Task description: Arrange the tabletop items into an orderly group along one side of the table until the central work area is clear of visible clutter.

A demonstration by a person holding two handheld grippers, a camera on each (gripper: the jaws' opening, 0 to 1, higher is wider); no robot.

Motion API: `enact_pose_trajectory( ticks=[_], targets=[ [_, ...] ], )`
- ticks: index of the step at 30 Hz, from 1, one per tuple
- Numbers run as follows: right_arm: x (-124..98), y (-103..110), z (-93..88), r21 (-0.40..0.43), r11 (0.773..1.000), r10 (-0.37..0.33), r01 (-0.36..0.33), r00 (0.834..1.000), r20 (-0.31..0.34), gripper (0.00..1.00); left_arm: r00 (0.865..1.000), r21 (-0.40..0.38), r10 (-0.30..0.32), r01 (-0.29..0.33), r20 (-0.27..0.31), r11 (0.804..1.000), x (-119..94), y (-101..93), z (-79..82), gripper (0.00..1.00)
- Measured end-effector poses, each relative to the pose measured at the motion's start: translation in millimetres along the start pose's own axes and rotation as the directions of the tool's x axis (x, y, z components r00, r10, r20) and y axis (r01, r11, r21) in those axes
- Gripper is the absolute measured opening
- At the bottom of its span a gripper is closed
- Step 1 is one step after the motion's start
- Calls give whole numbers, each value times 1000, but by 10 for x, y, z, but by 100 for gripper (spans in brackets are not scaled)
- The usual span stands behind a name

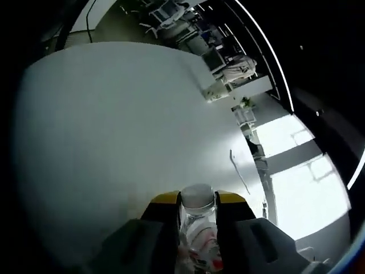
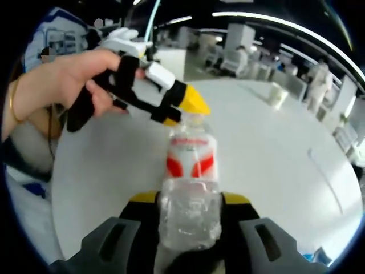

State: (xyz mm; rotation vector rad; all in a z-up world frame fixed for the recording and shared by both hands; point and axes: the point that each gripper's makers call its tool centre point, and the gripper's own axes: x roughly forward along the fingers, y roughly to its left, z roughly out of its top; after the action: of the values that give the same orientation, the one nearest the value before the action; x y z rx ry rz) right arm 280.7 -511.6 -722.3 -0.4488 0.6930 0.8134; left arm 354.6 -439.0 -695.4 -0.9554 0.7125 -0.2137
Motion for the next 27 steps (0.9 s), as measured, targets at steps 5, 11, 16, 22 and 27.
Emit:
enact_pose_trajectory(
  ticks=[5, 11, 16, 22, 27],
  targets=[
    [-24, -32, 6, 8, 999, -36, 36, 999, 4, 38, 1000, 127, -15, 13, 10, 992, -54, -212, 51, 21],
    [-55, -53, 10, 45, 998, -45, 44, 999, 17, 38, 999, 287, -30, 23, 20, 958, -130, -455, 65, 21],
    [-76, -43, 18, 70, 997, -28, 26, 999, 28, 38, 999, 391, -40, 25, 31, 920, -196, -628, 56, 21],
    [-106, 0, 56, 102, 995, -7, 0, 998, 68, 38, 996, 554, -80, 48, 34, 831, -296, -855, 23, 21],
    [-126, 24, 73, 110, 994, -16, 5, 994, 104, 37, 993, 624, -115, 89, 2, 776, -359, -956, -39, 21]
  ],
)
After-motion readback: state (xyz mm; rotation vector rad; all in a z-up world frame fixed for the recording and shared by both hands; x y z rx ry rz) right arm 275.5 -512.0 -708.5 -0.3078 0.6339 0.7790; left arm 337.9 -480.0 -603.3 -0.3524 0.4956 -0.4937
